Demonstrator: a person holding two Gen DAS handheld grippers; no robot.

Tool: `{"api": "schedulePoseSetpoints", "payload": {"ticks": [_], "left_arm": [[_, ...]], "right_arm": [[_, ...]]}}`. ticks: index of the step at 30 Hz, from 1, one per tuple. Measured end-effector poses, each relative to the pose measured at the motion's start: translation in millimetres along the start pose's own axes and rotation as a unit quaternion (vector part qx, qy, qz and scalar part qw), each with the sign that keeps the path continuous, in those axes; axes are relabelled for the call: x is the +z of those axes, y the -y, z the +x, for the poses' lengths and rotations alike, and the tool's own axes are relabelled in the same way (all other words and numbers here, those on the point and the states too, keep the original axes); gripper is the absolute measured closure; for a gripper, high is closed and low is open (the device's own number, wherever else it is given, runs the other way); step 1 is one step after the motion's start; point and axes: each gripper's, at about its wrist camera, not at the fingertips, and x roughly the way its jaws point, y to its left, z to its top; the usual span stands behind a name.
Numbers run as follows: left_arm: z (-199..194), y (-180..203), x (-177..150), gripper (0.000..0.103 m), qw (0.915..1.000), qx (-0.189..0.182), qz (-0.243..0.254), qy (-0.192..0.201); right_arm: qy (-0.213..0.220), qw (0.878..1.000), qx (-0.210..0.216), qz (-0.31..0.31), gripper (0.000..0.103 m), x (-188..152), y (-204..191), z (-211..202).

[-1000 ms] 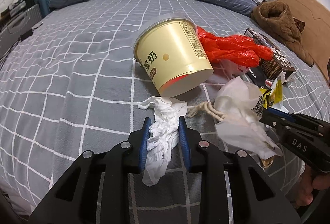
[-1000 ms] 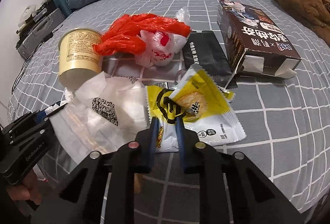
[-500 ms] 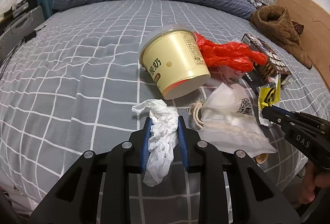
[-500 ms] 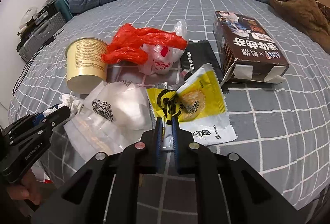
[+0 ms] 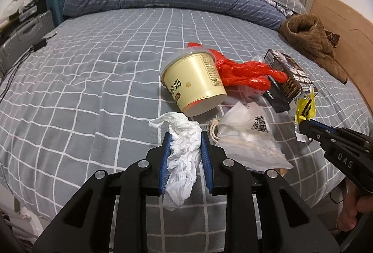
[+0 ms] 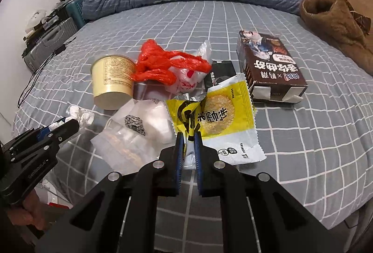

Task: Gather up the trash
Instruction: 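Carry the white tissue and yellow wrapper with both grippers over the black bin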

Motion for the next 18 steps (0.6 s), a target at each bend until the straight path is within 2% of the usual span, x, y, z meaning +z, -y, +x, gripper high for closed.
{"api": "schedulePoseSetpoints", "payload": {"ticks": [18], "left_arm": [[-44,6,-26,0.079,0.9998,0.001,-0.005,0.018]], "right_arm": [[0.024,1.000,-0.011,-0.005,0.094,-22,-14,-51]]}}
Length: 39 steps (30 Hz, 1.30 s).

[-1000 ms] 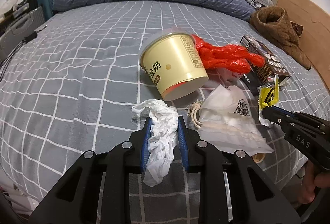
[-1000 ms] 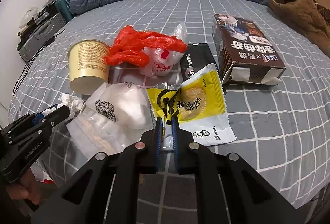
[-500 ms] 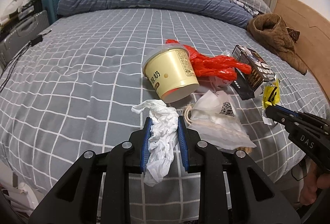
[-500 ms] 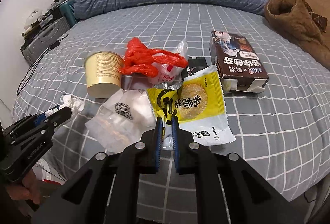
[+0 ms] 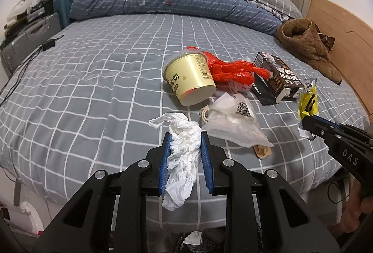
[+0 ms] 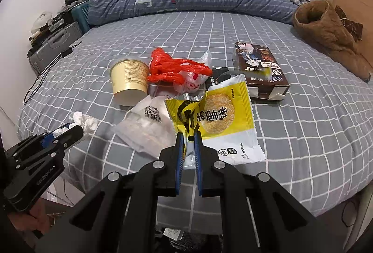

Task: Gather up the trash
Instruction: 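Carry the white tissue and yellow wrapper with both grippers over the black bin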

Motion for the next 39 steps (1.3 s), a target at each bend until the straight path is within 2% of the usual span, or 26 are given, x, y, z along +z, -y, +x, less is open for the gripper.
{"api": "schedulePoseSetpoints", "payload": {"ticks": [39], "left_arm": [[-84,23,-87,0.079,0.9997,-0.021,-0.011,-0.011]], "right_arm": [[0.008,1.000,0.002,-0.001,0.094,-85,-23,-88]]}}
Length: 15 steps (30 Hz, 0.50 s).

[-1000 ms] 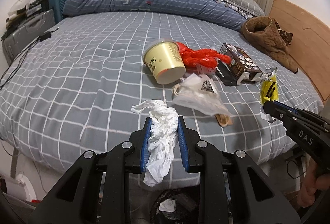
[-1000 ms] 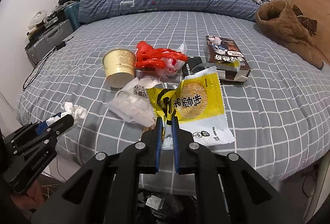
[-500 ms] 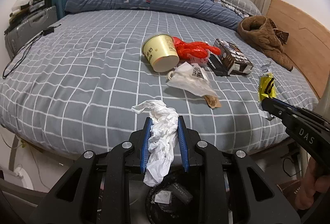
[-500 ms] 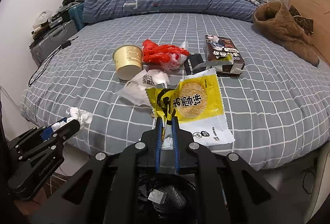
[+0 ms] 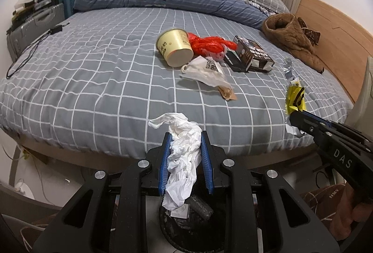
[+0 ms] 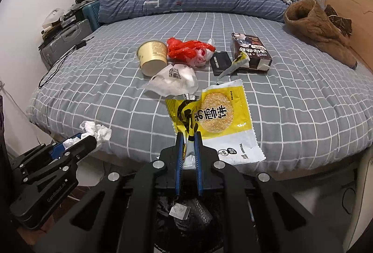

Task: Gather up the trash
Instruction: 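Carry the white tissue and yellow wrapper with both grippers over the black bin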

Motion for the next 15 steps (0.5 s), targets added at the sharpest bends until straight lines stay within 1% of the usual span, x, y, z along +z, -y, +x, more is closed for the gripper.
{"api": "schedulePoseSetpoints", "payload": {"ticks": [7,15], "left_arm": [[-18,4,-17,0.079,1.0000,-0.004,-0.004,-0.005],[-35,7,-39,0.079,0.9999,-0.004,-0.002,-0.015]], "right_arm": [[-0.006,1.000,0.002,-0.002,0.094,-24,-6,-20],[-0.023,1.000,0.007,-0.007,0.094,-60,-17,-35]]}}
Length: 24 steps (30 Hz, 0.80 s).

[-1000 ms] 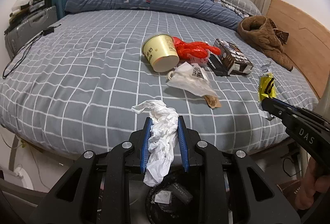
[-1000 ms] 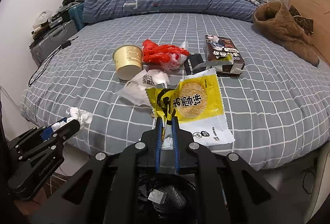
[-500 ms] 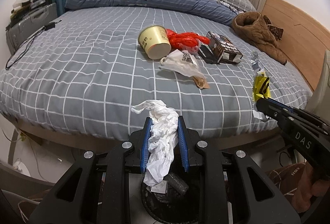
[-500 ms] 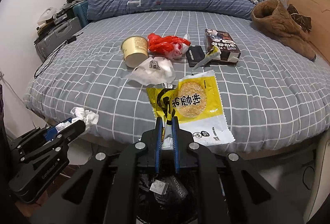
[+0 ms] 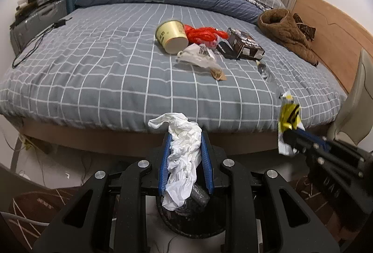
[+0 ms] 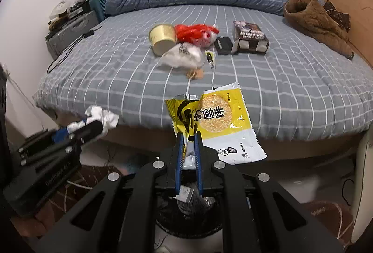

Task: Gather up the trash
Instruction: 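Carry the white tissue and yellow wrapper with both grippers over the black bin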

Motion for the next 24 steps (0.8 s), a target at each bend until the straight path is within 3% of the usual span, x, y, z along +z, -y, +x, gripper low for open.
{"api": "schedulePoseSetpoints", "payload": {"ticks": [14,24], "left_arm": [[5,-2,-45,0.079,0.9990,-0.002,0.002,-0.046],[44,-9,-61,0.079,0.9972,-0.004,0.010,-0.074]], "right_arm": [[-0.053,0.998,0.018,0.008,0.094,-45,0,9],[-0.105,0.994,0.011,-0.006,0.094,-74,-2,59]]}}
